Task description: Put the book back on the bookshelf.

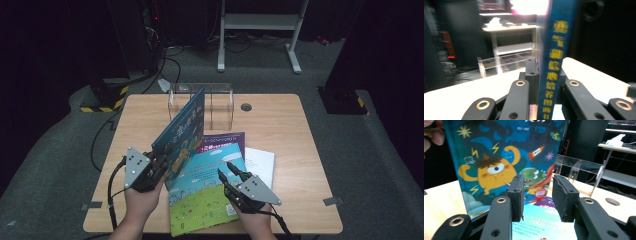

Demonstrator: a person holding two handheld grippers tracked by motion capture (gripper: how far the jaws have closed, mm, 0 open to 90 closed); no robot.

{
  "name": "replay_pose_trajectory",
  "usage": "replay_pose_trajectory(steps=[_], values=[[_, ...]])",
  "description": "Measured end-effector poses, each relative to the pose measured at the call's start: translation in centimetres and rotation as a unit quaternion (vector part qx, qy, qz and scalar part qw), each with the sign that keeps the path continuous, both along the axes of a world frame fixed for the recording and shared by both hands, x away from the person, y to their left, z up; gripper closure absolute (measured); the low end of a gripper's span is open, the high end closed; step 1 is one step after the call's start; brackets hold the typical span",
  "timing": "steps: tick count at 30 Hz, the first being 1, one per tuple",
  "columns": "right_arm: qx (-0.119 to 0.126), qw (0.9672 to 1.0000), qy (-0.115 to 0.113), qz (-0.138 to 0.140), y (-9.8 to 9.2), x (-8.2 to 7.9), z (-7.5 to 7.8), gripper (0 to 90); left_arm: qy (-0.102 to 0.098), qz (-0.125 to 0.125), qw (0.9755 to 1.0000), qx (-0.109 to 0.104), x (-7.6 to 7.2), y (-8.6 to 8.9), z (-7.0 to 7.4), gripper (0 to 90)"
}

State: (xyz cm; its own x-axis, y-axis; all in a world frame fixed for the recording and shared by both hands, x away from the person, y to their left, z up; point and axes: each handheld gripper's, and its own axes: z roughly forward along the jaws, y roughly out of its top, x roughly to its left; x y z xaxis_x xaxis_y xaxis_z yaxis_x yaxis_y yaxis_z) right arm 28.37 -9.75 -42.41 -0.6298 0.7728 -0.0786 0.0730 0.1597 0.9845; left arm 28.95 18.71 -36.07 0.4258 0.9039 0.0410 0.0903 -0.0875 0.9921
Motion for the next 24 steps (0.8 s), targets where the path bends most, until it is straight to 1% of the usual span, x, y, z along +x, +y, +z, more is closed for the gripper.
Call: replay_pose_trajectory(steps=[1,2,3,4,8,12,15,19,22,24], values=[[-0.002,1.0000,-0.001,-0.003,-0.2,0.1,0.0,62.1,-0.006,0.009,0.9999,0.008,-0.1,0.0,0.0,81.8],[-0.002,1.0000,-0.001,-0.005,-0.3,0.1,0.0,62.1,-0.008,0.016,0.9998,0.007,-0.1,0.1,-0.1,82.1],[-0.003,1.0000,0.001,-0.008,-0.5,0.1,-0.1,62.2,-0.007,0.012,0.9999,0.003,0.0,0.4,-0.2,82.2],[-0.005,0.9999,-0.001,-0.011,-0.8,0.2,-0.1,62.2,-0.009,0.009,0.9999,0.005,0.0,0.8,-0.4,82.3],[-0.009,0.9997,0.002,-0.022,-1.6,0.3,-0.4,62.4,-0.010,0.011,0.9999,0.002,0.0,1.5,-0.6,82.3],[-0.017,0.9994,0.008,-0.031,-2.4,0.4,-0.8,62.5,-0.014,0.009,0.9999,0.005,0.0,2.3,-0.8,82.4],[-0.015,0.9991,0.011,-0.038,-2.9,0.5,-1.0,62.6,-0.017,0.012,0.9997,0.011,0.1,2.8,-0.9,82.6],[-0.011,0.9989,0.013,-0.043,-3.3,0.5,-1.2,62.6,-0.024,0.030,0.9988,0.030,0.1,3.2,-1.3,82.7],[-0.009,0.9988,0.015,-0.045,-3.5,0.5,-1.3,62.6,-0.022,0.034,0.9988,0.026,0.1,3.9,-1.4,82.8],[-0.010,0.9988,0.015,-0.045,-3.5,0.5,-1.4,62.6,-0.021,0.036,0.9990,0.017,0.2,4.5,-1.4,82.9]])
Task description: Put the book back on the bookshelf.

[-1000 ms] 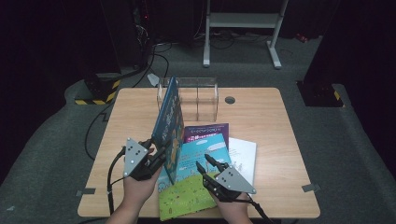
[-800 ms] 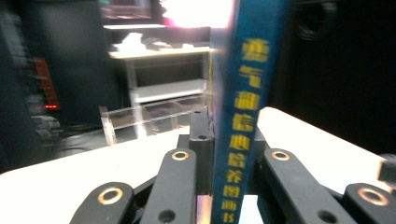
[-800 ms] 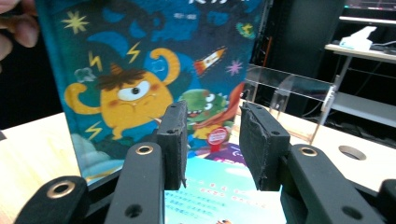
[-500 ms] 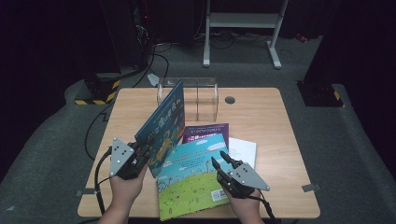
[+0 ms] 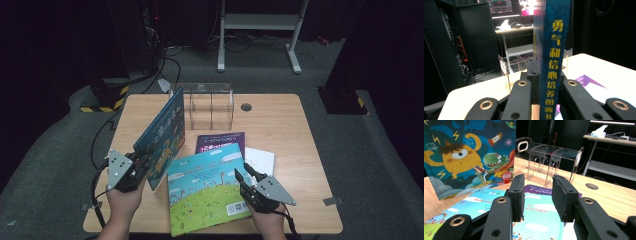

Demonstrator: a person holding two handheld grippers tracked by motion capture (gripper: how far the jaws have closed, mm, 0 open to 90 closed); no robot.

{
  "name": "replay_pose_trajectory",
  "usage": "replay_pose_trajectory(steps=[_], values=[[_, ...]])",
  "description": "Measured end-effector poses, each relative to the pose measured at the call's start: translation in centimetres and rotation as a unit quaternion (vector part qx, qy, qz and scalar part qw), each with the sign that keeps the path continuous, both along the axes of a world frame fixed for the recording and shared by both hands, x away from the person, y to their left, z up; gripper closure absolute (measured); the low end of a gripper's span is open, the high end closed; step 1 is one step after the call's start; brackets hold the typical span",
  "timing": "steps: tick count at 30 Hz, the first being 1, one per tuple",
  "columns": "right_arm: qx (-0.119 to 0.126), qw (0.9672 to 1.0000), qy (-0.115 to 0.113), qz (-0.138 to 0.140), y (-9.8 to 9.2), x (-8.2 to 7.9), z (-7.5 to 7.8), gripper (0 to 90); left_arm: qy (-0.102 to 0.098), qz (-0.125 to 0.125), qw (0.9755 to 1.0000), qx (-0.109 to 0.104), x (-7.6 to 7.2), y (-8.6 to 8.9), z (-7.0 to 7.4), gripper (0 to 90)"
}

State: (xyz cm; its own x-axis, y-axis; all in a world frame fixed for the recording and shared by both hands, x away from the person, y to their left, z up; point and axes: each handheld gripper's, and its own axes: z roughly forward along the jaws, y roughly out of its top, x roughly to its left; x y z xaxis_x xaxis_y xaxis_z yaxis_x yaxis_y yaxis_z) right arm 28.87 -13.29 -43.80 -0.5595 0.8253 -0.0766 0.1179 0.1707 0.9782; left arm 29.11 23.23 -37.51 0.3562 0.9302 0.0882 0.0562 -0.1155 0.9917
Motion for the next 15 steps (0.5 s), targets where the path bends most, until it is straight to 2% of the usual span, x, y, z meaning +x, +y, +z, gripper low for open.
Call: replay_pose_trajectory(steps=[4,6,8,13,15], values=[[0.003,1.0000,0.001,-0.001,0.0,0.0,-0.1,62.6,0.002,0.015,0.9999,-0.008,0.2,1.4,-0.3,82.8],[0.003,1.0000,0.001,-0.002,-0.1,0.0,-0.1,62.6,0.008,0.029,0.9995,0.000,0.4,2.0,-0.5,82.9],[0.003,1.0000,0.001,-0.003,-0.2,0.0,-0.1,62.6,0.004,0.039,0.9992,-0.006,0.4,2.7,-0.9,83.0],[0.006,1.0000,0.004,-0.005,-0.4,0.1,-0.3,62.6,0.007,0.041,0.9983,-0.040,0.5,4.6,-1.4,82.8],[0.006,1.0000,0.004,-0.005,-0.4,0.0,-0.3,62.5,0.006,0.038,0.9985,-0.039,0.5,4.9,-1.4,82.5]])
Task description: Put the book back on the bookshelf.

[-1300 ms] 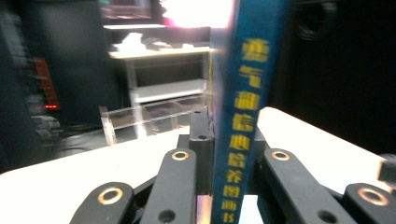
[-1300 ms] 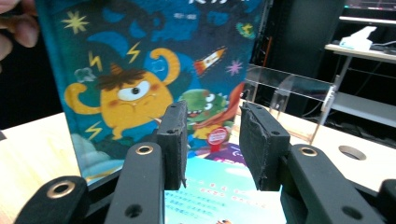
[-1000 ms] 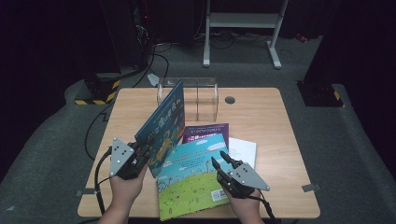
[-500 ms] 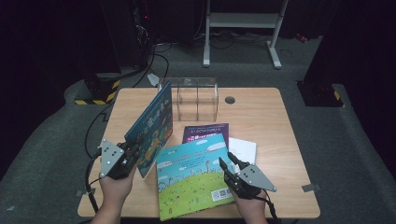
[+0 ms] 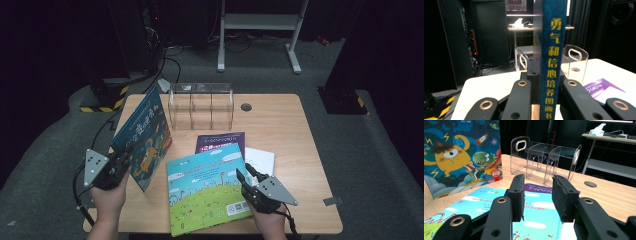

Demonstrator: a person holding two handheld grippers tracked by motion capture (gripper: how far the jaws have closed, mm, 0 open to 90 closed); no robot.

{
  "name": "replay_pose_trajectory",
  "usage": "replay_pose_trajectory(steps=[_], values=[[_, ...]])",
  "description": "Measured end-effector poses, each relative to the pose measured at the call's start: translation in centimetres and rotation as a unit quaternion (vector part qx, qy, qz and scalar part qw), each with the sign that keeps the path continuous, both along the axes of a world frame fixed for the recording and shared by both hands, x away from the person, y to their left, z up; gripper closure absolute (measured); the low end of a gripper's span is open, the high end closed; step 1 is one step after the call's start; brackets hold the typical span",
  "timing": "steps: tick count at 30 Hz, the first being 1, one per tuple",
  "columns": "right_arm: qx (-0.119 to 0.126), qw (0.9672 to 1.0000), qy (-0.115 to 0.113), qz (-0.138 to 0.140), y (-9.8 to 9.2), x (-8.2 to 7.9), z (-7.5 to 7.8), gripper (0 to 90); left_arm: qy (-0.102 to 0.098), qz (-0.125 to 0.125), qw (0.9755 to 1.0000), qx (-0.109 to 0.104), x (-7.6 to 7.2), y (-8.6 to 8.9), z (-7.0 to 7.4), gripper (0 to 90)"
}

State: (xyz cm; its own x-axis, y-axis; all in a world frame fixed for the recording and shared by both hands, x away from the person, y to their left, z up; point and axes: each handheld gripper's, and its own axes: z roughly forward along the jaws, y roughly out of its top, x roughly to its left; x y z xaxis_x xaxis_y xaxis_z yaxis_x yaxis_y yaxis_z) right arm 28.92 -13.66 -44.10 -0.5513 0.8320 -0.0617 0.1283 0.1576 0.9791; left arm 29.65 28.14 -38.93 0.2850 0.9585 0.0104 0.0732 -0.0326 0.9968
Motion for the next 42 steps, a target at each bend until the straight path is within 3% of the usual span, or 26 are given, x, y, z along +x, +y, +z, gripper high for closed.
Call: replay_pose_trajectory(steps=[3,16,27,35,42], values=[[0.000,1.0000,0.000,-0.002,-0.1,0.0,0.0,62.5,0.008,-0.008,0.9999,0.008,0.0,0.3,0.2,82.2],[0.000,1.0000,0.007,-0.003,-0.5,-0.1,-0.5,62.0,0.030,-0.005,0.9992,-0.026,0.4,1.4,0.5,82.2],[0.004,0.9999,0.010,-0.004,-0.7,-0.1,-0.5,61.7,0.025,-0.011,0.9996,-0.002,0.4,0.5,0.8,82.8],[0.012,0.9999,0.011,-0.006,-1.0,-0.1,-0.4,61.7,0.038,-0.023,0.9990,-0.009,1.6,0.5,2.8,83.5],[0.015,0.9998,0.010,-0.008,-1.2,-0.1,-0.4,61.7,0.027,-0.021,0.9994,-0.005,2.5,0.0,4.3,83.5]])
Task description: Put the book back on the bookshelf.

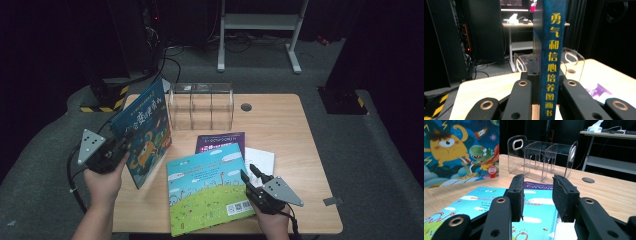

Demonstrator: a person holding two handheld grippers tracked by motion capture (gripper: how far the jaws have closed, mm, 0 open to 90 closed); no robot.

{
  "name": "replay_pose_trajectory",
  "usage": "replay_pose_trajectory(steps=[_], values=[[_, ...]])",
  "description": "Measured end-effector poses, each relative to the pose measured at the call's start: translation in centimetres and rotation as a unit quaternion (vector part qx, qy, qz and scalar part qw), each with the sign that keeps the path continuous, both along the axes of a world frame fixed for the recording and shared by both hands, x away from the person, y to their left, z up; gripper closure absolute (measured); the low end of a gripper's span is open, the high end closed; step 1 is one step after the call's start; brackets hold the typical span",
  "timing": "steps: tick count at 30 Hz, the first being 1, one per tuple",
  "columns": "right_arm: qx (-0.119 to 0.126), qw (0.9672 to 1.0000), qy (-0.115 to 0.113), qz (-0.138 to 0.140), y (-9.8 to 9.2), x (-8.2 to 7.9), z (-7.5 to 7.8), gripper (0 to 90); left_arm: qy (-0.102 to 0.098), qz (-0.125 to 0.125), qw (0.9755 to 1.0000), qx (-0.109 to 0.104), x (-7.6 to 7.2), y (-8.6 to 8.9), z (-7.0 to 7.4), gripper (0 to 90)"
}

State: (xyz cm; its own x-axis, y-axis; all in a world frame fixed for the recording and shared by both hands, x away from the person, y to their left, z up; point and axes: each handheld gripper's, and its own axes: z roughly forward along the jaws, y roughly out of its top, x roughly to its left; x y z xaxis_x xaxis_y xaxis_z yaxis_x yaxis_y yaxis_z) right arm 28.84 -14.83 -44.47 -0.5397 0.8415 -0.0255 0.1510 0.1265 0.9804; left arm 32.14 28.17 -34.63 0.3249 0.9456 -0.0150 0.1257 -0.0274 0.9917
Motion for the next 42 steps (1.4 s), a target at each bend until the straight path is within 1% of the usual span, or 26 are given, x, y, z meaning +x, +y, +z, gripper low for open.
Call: replay_pose_trajectory(steps=[2,8,12,17,22,26,35,38,42], values=[[0.001,1.0000,0.000,0.001,0.0,0.0,0.0,61.7,-0.005,0.001,1.0000,0.000,0.4,-0.3,0.6,83.5],[0.002,1.0000,-0.001,0.000,-0.1,0.0,0.1,61.8,-0.012,0.002,0.9999,0.001,1.7,-1.2,1.8,83.4],[0.001,1.0000,-0.001,0.000,-0.3,0.0,0.0,61.7,-0.011,0.000,0.9999,-0.008,3.0,-1.8,2.4,83.4],[0.005,1.0000,0.000,-0.004,-0.7,-0.1,0.0,61.7,-0.011,0.000,0.9999,-0.007,4.8,-2.9,2.9,83.4],[0.013,0.9999,0.000,-0.010,-1.2,-0.2,0.1,61.7,-0.005,0.002,0.9998,-0.018,6.8,-3.8,2.8,83.4],[0.015,0.9998,0.001,-0.012,-1.6,-0.3,0.1,61.7,-0.004,0.010,0.9998,-0.018,8.1,-4.4,2.6,83.3],[0.025,0.9996,-0.001,-0.013,-1.9,-0.4,0.4,61.7,-0.005,0.026,0.9995,-0.017,10.5,-5.1,2.6,83.3],[0.028,0.9995,-0.002,-0.013,-2.0,-0.4,0.4,61.8,-0.003,0.031,0.9994,-0.018,11.4,-5.4,2.3,83.4],[0.028,0.9995,-0.003,-0.012,-2.2,-0.4,0.5,61.8,-0.003,0.035,0.9993,-0.012,12.6,-5.8,1.9,83.3]])
